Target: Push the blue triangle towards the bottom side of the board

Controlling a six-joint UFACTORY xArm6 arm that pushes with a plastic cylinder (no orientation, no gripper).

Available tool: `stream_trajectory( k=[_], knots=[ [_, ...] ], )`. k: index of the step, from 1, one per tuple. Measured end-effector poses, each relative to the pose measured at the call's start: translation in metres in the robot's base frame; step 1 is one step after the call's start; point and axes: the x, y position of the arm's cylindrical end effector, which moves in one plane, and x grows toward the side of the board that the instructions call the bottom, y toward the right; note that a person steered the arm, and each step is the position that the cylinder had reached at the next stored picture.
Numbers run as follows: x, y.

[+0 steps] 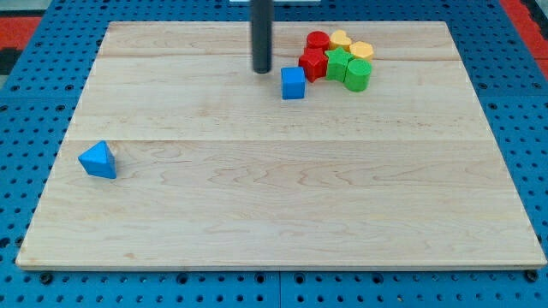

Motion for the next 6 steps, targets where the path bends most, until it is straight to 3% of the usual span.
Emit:
stream_trajectory(
  k=[1, 2, 3, 5, 6],
  knots=[
    [0.039, -0.089],
    [0.044, -0.223],
    [0.122, -0.25],
    [0.158, -0.144],
    [0.185, -0.185]
  ],
)
